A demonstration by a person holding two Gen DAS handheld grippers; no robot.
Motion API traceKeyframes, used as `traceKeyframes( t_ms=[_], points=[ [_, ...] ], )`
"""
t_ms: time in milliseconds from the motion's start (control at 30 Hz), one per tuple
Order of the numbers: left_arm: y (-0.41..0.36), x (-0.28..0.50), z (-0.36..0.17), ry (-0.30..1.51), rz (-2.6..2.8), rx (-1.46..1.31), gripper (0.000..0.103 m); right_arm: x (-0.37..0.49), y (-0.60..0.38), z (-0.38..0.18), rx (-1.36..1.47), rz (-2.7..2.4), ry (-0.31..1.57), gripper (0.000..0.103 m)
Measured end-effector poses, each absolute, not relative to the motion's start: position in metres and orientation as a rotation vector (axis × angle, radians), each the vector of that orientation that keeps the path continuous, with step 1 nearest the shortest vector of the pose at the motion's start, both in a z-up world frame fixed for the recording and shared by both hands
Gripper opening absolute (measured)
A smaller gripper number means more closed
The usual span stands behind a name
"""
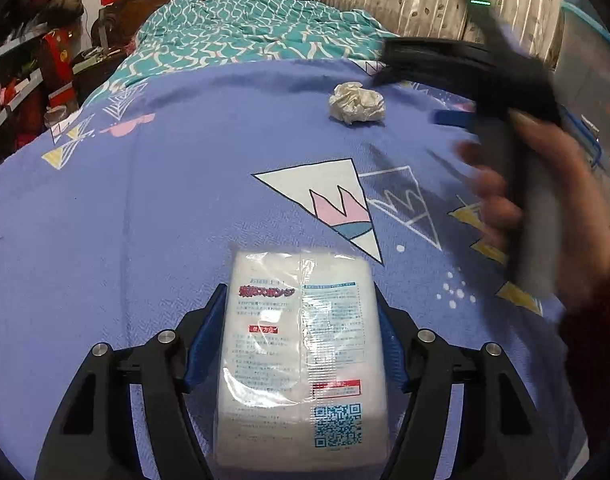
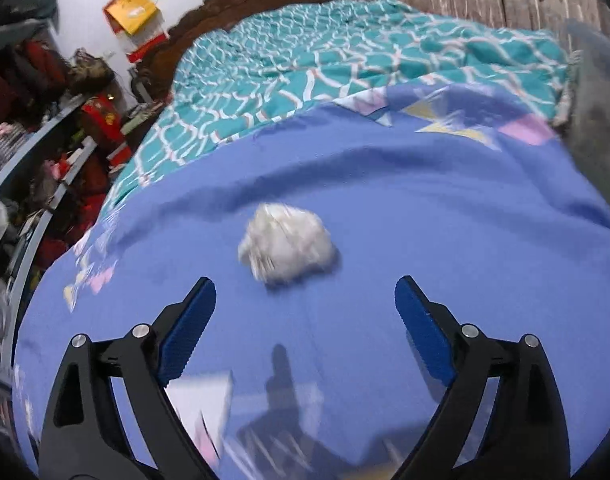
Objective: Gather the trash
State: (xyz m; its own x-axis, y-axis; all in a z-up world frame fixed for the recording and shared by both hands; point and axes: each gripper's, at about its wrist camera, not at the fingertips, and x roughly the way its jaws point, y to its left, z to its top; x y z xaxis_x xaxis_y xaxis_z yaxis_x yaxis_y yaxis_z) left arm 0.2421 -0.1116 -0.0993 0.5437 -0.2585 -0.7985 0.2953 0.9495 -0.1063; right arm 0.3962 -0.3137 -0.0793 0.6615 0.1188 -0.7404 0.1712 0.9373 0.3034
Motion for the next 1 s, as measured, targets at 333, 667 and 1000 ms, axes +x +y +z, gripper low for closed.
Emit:
traceKeyframes(
  t_ms=[333, 667, 1000],
  points=[
    [-0.106, 0.243, -0.1, 0.942, -0.349, 0.015, 0.065, 0.398, -0.294, -0.1, 0.22, -0.037, 0.958, 0.047],
    [-0.112, 0.237, -0.1, 0.95, -0.372, 0.061, 0.068, 0.176, -0.319, -0.092, 0.308, 0.013, 0.937, 0.047],
    [-0.103, 0.166, -0.095, 0.956, -0.451, 0.061, 0.058, 0.041, -0.297, -0.088, 0.371, 0.002, 0.798, 0.048]
  ],
)
